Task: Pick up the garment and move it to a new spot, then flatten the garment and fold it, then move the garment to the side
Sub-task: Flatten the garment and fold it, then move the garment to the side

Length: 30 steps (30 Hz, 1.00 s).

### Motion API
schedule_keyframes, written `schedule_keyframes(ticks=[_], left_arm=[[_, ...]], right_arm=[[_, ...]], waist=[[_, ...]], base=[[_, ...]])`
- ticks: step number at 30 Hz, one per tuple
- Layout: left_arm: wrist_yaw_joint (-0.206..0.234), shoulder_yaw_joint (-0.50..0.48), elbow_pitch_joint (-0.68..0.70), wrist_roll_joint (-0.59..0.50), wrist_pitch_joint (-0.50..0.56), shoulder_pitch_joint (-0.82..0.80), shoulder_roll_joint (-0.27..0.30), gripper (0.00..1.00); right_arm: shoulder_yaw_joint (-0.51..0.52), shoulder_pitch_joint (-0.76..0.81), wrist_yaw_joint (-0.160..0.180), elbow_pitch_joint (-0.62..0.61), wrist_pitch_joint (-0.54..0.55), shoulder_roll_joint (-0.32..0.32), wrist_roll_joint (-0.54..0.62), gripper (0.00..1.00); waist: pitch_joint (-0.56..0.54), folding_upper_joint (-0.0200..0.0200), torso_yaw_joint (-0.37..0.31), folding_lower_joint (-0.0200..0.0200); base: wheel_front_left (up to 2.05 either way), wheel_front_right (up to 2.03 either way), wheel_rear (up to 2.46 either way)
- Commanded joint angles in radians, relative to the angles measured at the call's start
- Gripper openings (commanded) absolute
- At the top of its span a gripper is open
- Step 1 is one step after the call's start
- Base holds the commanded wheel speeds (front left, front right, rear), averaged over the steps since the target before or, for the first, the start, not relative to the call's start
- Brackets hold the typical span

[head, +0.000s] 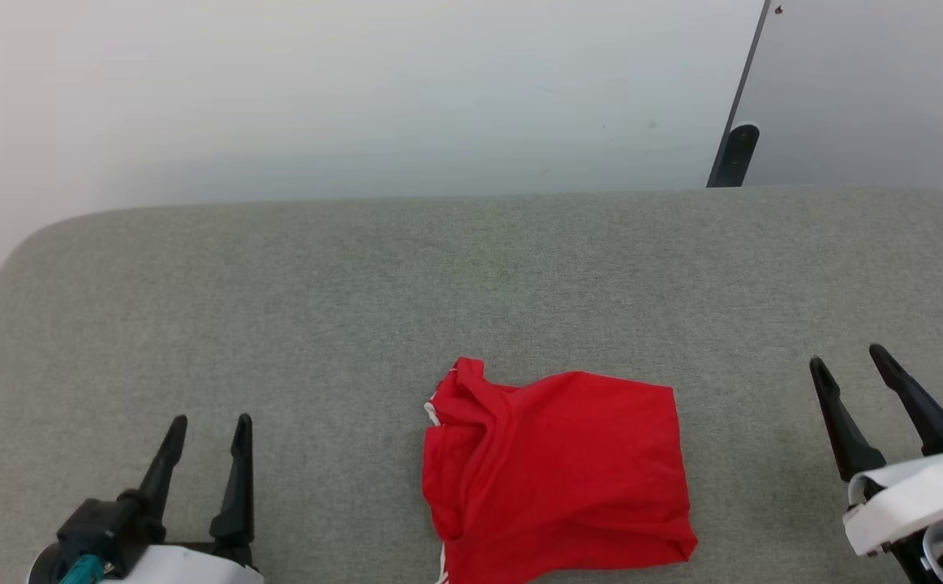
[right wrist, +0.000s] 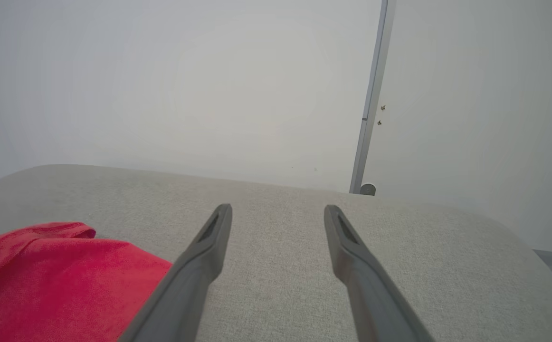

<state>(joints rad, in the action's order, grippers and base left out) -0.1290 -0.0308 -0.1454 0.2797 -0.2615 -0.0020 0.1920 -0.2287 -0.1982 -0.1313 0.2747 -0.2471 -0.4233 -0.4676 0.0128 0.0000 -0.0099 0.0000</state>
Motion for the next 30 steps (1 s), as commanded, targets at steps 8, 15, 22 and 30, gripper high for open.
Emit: schedule_keyframes(ticks=[8, 15, 22, 30], left_arm=[[-0.003, -0.012, 0.022, -0.026, -0.003, 0.028, -0.009, 1.0], [-0.003, -0.006, 0.029, -0.02, -0.003, 0.037, -0.014, 1.0], [-0.003, -0.007, 0.036, -0.019, -0.003, 0.041, -0.019, 1.0], [-0.003, -0.01, 0.057, -0.022, -0.003, 0.044, -0.024, 1.0]], right_arm=[[0.049, 0.051, 0.001, 0.018, -0.016, 0.025, 0.024, 1.0], [0.08, 0.068, 0.001, -0.006, -0.018, 0.045, 0.036, 1.0], [0.087, 0.08, 0.001, -0.042, -0.019, 0.051, 0.04, 1.0], [0.084, 0.083, 0.001, -0.055, -0.019, 0.057, 0.042, 1.0]], waist=[[-0.001, 0.0, -0.01, 0.0], [-0.003, 0.0, -0.015, 0.0], [-0.005, 0.0, -0.01, 0.0], [-0.003, 0.0, -0.002, 0.0]], base=[[0.0, 0.0, 0.0], [0.0, 0.0, 0.0], [0.0, 0.0, 0.0], [0.0, 0.0, 0.0]])
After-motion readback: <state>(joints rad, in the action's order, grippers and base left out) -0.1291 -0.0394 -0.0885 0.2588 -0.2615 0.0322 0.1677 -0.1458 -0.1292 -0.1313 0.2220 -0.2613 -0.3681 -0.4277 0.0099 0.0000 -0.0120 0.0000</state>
